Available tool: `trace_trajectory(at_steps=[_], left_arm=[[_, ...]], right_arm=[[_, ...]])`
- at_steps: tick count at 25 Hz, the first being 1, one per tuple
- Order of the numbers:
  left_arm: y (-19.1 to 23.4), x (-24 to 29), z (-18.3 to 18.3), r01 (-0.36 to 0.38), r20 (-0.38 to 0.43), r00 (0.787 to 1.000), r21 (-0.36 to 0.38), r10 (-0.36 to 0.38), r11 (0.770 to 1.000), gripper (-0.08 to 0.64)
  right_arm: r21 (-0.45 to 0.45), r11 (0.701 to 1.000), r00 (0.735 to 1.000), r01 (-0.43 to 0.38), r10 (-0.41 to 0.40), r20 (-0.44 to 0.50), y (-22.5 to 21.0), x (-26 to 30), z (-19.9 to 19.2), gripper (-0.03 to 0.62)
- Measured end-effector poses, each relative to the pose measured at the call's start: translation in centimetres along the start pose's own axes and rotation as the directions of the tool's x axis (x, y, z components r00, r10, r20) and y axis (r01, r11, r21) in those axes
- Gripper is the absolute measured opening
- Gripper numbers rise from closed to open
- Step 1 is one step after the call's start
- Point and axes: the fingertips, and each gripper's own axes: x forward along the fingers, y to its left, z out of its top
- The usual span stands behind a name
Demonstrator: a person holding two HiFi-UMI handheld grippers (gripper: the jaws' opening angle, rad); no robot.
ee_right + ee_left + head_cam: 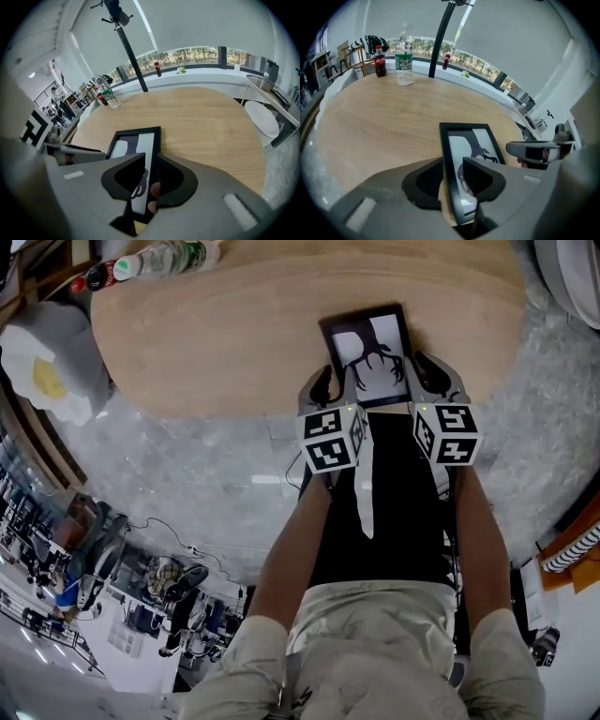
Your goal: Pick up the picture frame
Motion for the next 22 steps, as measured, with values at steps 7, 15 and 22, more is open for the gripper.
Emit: trace_trajectory(at_steps=[7,15,22], left_arm=[[0.0,1.1,-0.8,0.030,-0.022,0.999,0.002,-0.030,1.000,0.144],[0.7,1.7,-1.2,0.016,-0.033,0.999,-0.026,-0.017,1.000,0.147],[0.5,1.9,-1.4,0.061,-0.066,0.996,-0.036,-0.063,0.997,0.130]], right_arm=[[0.005,1.000,0.999,-0.001,0.001,-0.050,-0.6,1.1,-1.7,0.104],[0.004,1.000,0.996,-0.015,0.015,-0.083,-0.5,1.9,-2.6,0.104],[-0.011,1.000,0.995,-0.025,0.024,-0.099,-0.6,2.2,-3.3,0.095]])
